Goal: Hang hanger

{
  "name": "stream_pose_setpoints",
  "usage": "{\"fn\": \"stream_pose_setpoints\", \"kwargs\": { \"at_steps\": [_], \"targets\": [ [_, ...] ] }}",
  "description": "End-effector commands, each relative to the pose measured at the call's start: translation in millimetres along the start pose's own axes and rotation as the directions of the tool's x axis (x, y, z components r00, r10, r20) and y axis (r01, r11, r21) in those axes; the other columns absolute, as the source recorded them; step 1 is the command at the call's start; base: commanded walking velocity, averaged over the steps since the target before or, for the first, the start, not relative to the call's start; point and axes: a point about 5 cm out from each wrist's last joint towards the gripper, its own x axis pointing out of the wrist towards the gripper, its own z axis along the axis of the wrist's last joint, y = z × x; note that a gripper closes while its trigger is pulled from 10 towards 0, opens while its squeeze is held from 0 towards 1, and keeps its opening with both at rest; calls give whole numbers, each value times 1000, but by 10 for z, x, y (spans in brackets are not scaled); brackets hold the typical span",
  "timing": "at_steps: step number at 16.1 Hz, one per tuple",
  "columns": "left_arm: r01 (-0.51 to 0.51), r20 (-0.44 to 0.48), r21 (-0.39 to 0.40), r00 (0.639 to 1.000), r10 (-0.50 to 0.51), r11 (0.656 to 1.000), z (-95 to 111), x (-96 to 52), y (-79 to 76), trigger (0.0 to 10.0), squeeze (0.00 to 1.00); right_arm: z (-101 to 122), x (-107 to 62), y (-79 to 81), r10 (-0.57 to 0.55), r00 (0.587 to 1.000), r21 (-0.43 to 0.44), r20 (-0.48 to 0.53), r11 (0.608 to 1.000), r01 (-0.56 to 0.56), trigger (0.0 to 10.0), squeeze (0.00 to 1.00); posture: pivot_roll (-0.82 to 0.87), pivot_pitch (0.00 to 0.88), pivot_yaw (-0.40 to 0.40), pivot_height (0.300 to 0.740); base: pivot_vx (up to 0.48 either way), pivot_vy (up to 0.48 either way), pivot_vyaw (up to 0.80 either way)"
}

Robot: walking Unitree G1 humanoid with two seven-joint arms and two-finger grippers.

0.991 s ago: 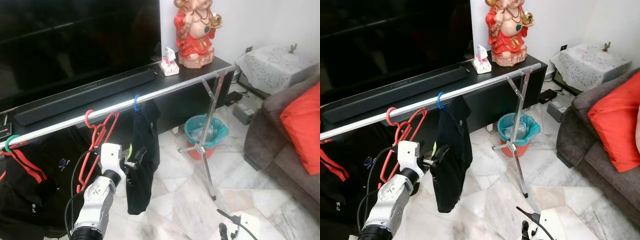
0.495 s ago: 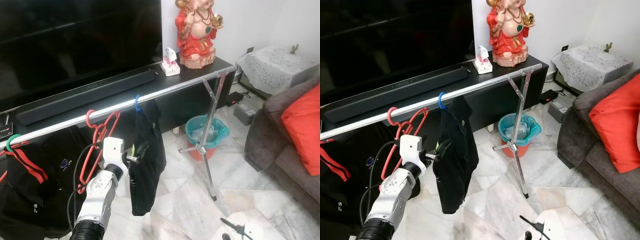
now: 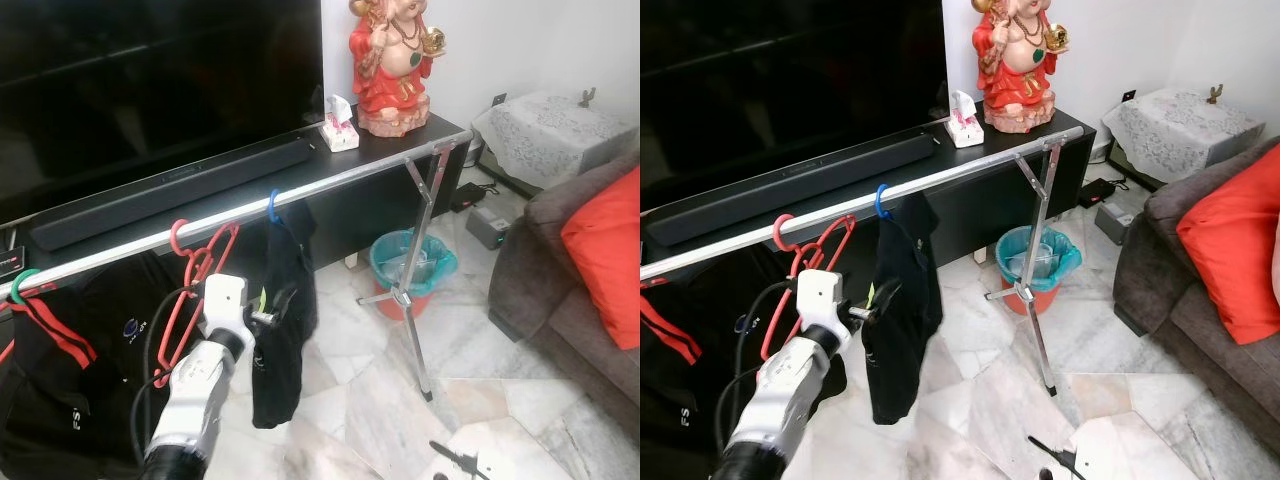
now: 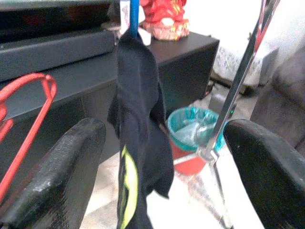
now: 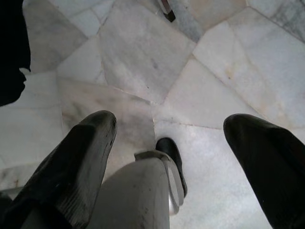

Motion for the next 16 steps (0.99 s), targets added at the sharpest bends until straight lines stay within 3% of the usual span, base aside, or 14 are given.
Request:
{"fn": "stream_pose_setpoints", "kwargs": {
  "at_steps": [1,3,4,5,7,11,12,14,15,16],
  "targets": [
    [-1,-41,21,999,2,1000,-64,-69,39,10000,0,-48,-7,16,-2,1000,6,-23,1000,2,10000,0,-222,18,69,740,0,0,0],
    [17,-157,60,988,-7,998,-282,-187,85,10000,0,-53,-7,26,-2,1000,3,-26,1000,2,10000,0,-221,12,71,740,0,0,0],
    [45,-309,149,951,3,988,-571,-354,171,10000,0,-63,-9,54,0,1000,2,-28,1000,0,10000,0,-222,9,72,740,0,0,0],
    [27,-365,165,930,36,986,-677,-421,229,10000,0,-68,-9,88,4,1000,1,-27,1000,-4,10000,0,-222,9,72,740,0,0,0],
    [-27,-538,234,829,153,972,-1003,-657,399,10000,0,-91,-15,214,17,1000,-2,-22,1000,-17,10000,0,-223,2,75,740,0,0,0],
    [-72,-699,231,681,217,970,-1341,-969,421,10000,0,-71,-11,266,25,1000,-4,-13,1000,-25,10000,0,-228,0,76,740,0,0,0],
    [-61,-763,240,605,227,969,-1470,-1131,406,10000,0,-68,-10,269,28,1000,-4,-14,1000,-28,10000,0,-230,0,77,740,0,0,0],
    [-86,-786,245,566,250,966,-1519,-1213,420,10000,0,-53,-5,250,26,1000,-2,-12,1000,-26,10000,0,-235,0,80,740,0,0,0],
    [-73,-804,258,537,256,963,-1557,-1272,415,10000,0,15,13,125,15,1000,0,-7,1000,-15,10000,0,-233,0,78,740,0,0,0],
    [-77,-784,254,567,252,964,-1532,-1225,410,10000,0,41,19,59,8,1000,1,-6,1000,-8,10000,0,-234,0,79,740,0,0,0]
  ]
}}
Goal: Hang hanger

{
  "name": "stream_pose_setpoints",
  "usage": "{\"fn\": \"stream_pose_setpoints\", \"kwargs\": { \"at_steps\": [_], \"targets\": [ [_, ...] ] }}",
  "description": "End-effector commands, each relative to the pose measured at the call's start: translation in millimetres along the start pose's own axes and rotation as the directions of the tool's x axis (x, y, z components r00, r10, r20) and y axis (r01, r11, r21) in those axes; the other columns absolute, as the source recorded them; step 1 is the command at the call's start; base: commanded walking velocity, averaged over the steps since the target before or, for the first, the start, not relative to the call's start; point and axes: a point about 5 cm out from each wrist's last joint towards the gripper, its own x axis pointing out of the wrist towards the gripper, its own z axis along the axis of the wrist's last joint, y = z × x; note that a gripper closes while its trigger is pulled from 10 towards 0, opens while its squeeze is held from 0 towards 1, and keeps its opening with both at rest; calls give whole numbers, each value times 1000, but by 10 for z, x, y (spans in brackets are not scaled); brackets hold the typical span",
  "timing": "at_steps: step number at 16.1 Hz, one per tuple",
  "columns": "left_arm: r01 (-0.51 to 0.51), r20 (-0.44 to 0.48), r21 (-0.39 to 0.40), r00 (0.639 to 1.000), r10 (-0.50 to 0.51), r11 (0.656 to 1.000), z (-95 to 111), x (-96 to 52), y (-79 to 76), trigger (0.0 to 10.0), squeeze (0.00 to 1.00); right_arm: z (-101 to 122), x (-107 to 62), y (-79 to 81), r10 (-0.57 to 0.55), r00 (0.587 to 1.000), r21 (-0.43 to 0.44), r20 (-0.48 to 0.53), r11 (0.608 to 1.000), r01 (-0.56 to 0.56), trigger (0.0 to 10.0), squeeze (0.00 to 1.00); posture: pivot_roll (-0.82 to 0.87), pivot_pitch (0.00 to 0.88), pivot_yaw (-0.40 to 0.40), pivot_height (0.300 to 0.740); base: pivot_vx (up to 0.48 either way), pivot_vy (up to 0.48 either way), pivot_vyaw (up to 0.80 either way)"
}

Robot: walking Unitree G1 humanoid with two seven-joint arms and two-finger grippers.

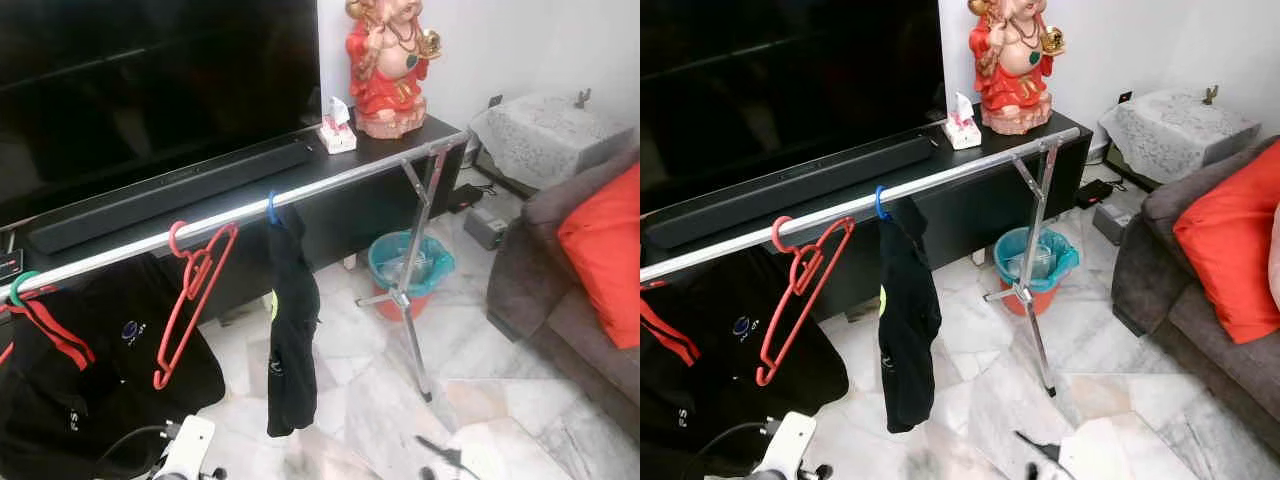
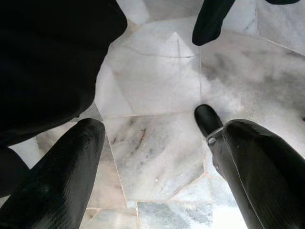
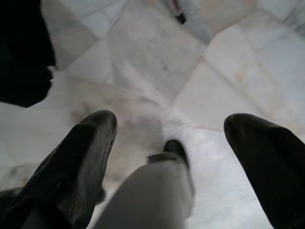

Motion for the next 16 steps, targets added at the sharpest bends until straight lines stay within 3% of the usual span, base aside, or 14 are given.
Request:
{"fn": "stream_pose_setpoints", "kwargs": {
  "at_steps": [1,2,4,5,6,7,10,12,14,16],
  "targets": [
    [-6,72,-22,997,7,1000,132,13,22,10000,0,18,4,-64,-5,1000,16,-7,1000,5,10000,0,-238,0,80,740,0,0,0],
    [19,216,-86,976,0,996,398,22,24,10000,0,37,-4,-196,-17,1000,18,-4,1000,17,10000,0,-236,0,82,740,0,0,0],
    [38,365,-83,931,-5,996,652,-7,25,10000,0,45,-15,-311,-25,1000,15,-6,1000,25,10000,0,-226,0,81,740,0,0,0],
    [27,456,-79,890,12,997,782,-52,44,10000,0,46,-19,-344,-25,1000,13,-9,1000,25,10000,0,-223,1,82,740,0,0,0],
    [28,490,-87,871,18,996,828,-75,68,10000,0,47,-19,-344,-23,1000,13,-9,1000,24,10000,0,-223,1,82,740,0,0,0],
    [33,662,-135,747,65,990,1092,-280,216,10000,0,55,-18,-344,-21,1000,16,-7,1000,21,10000,0,-233,9,85,740,0,0,0],
    [57,806,-124,589,67,991,1445,-591,256,10000,0,39,-12,-286,-16,1000,9,-15,1000,16,10000,0,-206,7,70,740,0,0,0],
    [75,839,-118,541,59,990,1584,-672,205,10000,0,26,-9,-244,-8,1000,1,-21,1000,8,10000,0,-214,2,70,740,0,0,0],
    [128,853,-116,520,33,985,1747,-693,71,10000,0,39,-3,-210,2,1000,3,-15,1000,-2,10000,0,-227,0,75,740,0,0,0],
    [153,831,-105,557,2,983,1733,-664,-19,10000,0,12,-9,-201,-3,1000,8,-17,1000,3,10000,0,-233,0,73,740,0,0,0]
  ]
}}
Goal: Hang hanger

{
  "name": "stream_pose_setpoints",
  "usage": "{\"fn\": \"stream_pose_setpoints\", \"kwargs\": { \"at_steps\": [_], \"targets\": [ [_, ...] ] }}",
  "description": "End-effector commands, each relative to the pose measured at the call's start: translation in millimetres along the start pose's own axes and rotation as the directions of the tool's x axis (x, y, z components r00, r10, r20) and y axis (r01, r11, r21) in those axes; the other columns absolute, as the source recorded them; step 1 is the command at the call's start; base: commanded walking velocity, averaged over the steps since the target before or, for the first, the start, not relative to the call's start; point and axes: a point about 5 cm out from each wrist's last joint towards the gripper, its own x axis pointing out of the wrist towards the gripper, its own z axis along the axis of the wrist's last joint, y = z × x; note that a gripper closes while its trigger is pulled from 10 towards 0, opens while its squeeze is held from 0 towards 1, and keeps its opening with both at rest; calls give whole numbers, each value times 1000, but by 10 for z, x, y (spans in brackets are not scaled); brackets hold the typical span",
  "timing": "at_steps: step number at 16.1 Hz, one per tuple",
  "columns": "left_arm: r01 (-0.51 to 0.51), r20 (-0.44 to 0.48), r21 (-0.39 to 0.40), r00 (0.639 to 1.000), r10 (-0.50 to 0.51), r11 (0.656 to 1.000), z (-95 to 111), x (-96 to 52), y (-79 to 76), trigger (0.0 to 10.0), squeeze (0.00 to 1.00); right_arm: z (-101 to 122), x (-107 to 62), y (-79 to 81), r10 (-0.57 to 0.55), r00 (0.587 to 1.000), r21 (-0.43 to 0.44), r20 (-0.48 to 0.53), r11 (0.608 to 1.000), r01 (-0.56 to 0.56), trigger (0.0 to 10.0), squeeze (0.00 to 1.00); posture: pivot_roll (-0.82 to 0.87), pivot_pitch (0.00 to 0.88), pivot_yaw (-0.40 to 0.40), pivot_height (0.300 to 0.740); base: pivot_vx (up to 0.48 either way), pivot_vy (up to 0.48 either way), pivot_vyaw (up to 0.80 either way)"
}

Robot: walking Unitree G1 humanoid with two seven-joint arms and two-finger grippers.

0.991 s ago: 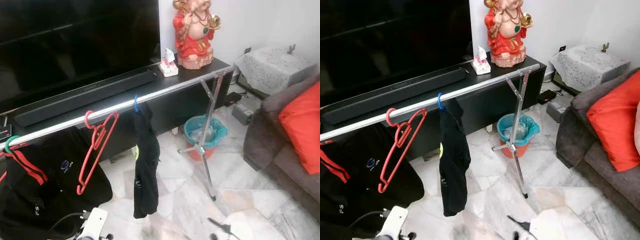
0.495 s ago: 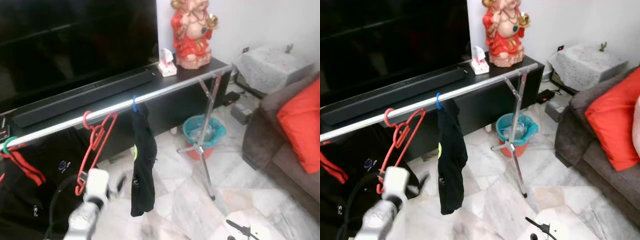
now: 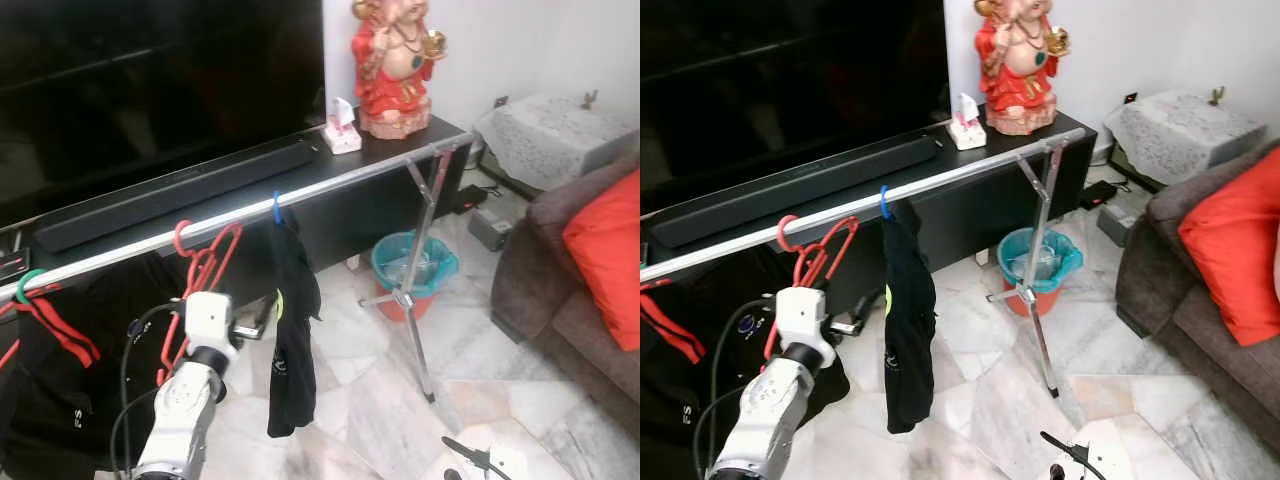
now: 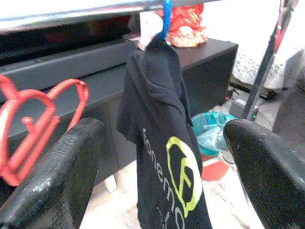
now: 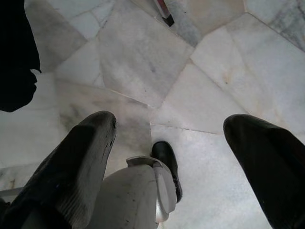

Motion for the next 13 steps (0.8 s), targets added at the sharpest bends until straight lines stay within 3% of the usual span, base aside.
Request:
{"fn": "stream_pose_setpoints", "kwargs": {
  "at_steps": [1,3,5,6,7,8,9,13],
  "targets": [
    [0,-17,8,1000,1,1000,-7,-9,26,10000,0,-43,-6,27,0,1000,0,-11,1000,0,10000,0,-231,0,73,740,0,0,0],
    [-1,-63,-9,998,1,1000,-72,-39,41,10000,0,-46,-5,37,2,1000,-3,-16,1000,-2,10000,0,-225,0,72,740,0,0,0],
    [10,-225,41,974,0,999,-358,-161,95,10000,0,-43,-3,39,5,1000,-6,-19,1000,-5,10000,0,-226,0,74,740,0,0,0],
    [11,-259,47,966,1,999,-426,-197,112,10000,0,-40,-3,38,5,1000,-6,-18,1000,-5,10000,0,-226,0,74,740,0,0,0],
    [-6,-388,95,921,43,996,-671,-323,211,10000,0,-38,-3,35,4,1000,-5,-16,1000,-4,10000,0,-224,0,76,740,0,0,0],
    [-18,-450,117,891,69,993,-788,-396,268,10000,0,-38,-3,36,4,1000,-4,-16,1000,-4,10000,0,-222,0,75,740,0,0,0],
    [-32,-590,169,797,127,985,-1041,-600,378,10000,0,-44,-4,39,5,1000,-3,-16,1000,-6,10000,0,-219,0,75,740,0,0,0],
    [-65,-768,198,609,196,978,-1377,-1019,429,10000,0,-42,-4,31,3,1000,-1,-18,1000,-3,10000,0,-222,0,74,740,0,68,0]
  ]
}}
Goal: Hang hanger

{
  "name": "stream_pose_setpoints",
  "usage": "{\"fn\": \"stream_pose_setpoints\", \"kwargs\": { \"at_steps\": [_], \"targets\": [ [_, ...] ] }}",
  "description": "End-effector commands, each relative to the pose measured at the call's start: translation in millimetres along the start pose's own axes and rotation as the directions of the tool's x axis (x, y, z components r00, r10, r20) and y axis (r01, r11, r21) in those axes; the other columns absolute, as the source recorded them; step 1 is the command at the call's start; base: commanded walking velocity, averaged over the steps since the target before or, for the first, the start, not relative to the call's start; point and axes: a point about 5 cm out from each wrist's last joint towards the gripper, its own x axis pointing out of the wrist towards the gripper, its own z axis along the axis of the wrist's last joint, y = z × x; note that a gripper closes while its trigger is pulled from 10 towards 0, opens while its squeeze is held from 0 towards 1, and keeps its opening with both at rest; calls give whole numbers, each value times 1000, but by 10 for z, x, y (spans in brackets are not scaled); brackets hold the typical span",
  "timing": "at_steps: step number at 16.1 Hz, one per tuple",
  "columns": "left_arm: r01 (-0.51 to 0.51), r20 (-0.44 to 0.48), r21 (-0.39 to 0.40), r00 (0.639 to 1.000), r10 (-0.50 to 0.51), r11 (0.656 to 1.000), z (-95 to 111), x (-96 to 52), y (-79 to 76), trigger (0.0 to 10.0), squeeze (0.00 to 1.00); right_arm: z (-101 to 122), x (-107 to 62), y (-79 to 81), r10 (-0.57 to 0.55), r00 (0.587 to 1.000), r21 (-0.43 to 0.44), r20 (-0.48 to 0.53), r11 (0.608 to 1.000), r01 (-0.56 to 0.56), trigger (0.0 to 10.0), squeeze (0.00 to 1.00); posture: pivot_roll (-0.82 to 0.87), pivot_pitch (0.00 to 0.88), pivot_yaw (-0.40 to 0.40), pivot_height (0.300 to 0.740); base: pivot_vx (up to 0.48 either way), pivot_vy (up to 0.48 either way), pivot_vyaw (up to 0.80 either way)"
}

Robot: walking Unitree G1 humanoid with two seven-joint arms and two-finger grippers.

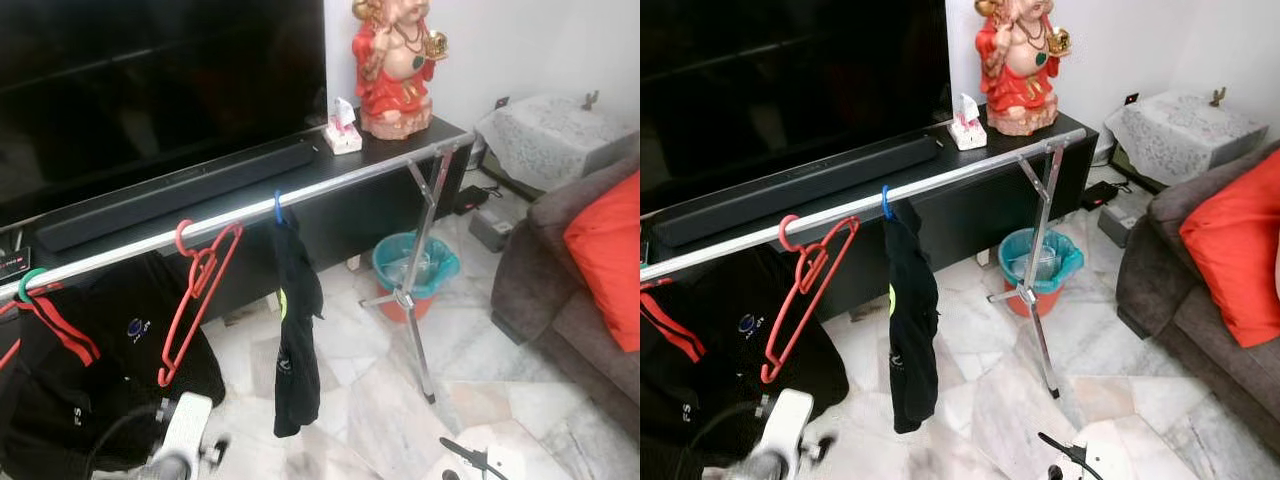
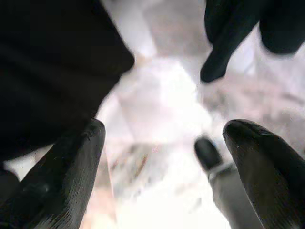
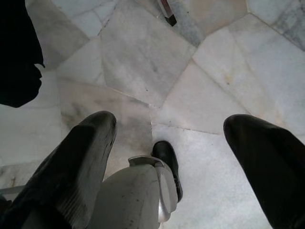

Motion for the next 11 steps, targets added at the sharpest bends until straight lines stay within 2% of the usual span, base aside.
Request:
{"fn": "stream_pose_setpoints", "kwargs": {
  "at_steps": [1,5,9,11],
  "targets": [
    [-12,-33,3,999,12,1000,-62,-6,15,10000,0,-33,-4,9,-3,1000,9,-13,1000,3,10000,0,-222,0,74,740,0,375,0],
    [24,-8,7,1000,-24,1000,-15,26,-138,10000,0,-31,-3,17,2,1000,6,-14,1000,-2,10000,0,-212,14,73,740,0,403,0],
    [23,-4,9,1000,-23,1000,0,35,-154,10000,0,-24,-4,7,-2,1000,-7,-8,1000,2,10000,0,-212,16,77,740,0,401,0],
    [19,8,7,1000,-19,1000,19,39,-150,10000,0,1,10,97,10,1000,-24,-1,1000,-10,10000,0,-209,19,77,740,0,362,672]
  ]
}}
